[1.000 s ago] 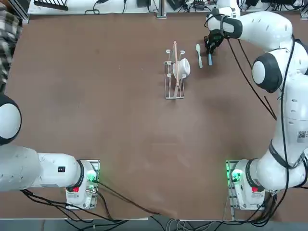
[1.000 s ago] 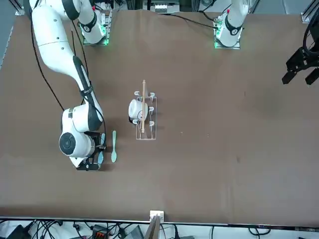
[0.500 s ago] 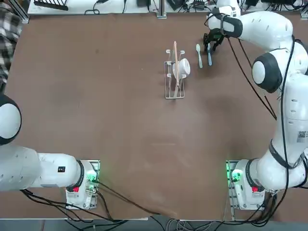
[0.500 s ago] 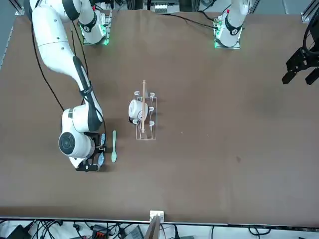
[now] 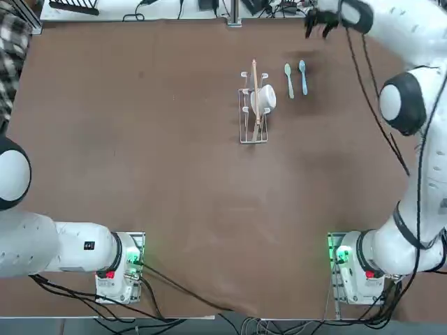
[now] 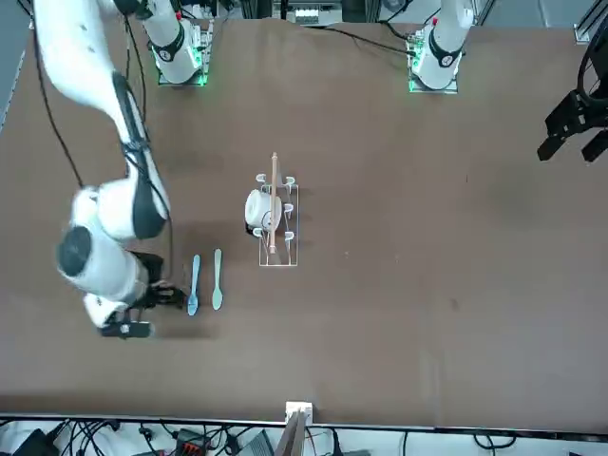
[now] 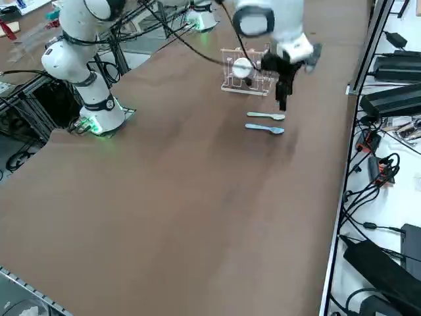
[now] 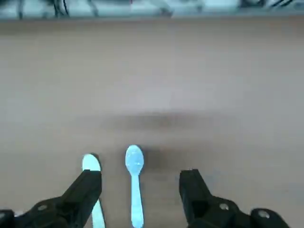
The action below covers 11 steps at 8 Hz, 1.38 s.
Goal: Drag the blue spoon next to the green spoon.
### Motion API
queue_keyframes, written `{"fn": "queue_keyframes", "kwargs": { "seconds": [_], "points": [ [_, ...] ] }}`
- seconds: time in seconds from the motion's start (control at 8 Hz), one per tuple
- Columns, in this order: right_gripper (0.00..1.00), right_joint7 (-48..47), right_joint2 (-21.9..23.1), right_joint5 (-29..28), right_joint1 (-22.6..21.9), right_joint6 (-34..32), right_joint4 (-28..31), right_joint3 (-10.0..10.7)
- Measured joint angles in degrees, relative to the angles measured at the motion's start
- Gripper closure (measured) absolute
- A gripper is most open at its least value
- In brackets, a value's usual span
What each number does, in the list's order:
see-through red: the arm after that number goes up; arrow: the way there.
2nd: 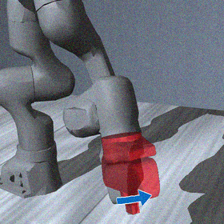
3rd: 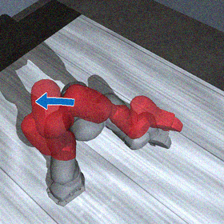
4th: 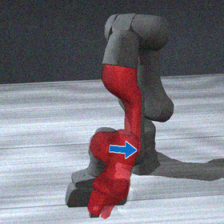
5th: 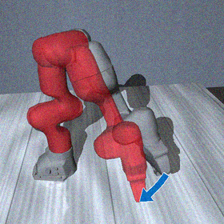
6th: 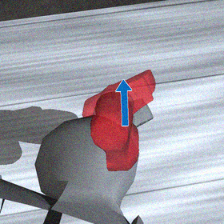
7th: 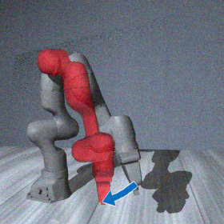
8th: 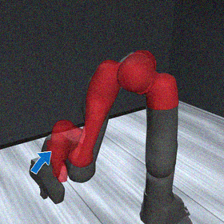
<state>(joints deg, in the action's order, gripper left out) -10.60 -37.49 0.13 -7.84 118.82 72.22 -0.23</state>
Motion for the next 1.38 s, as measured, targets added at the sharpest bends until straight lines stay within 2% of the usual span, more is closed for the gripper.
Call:
{"fn": "queue_keyframes", "kwargs": {
  "seconds": [0.25, 0.75, 0.88, 1.12, 1.25, 1.38],
  "points": [
    [0.0, 0.12, 7.89, 0.01, 3.39, -6.85, -0.29, 0.32],
    [0.0, 4.08, 21.85, 0.2, 10.4, -31.44, 0.79, 0.46],
    [0.0, 4.85, 25.37, 0.21, 11.48, -32.65, 4.05, 0.46],
    [0.0, 4.95, 33.24, 0.21, 11.59, -28.73, 15.03, 0.02],
    [0.0, 4.95, 35.81, 0.21, 11.56, -27.65, 18.45, -0.32],
    [0.0, 4.95, 36.85, 0.21, 11.52, -27.17, 19.23, -0.57]
  ]
}}
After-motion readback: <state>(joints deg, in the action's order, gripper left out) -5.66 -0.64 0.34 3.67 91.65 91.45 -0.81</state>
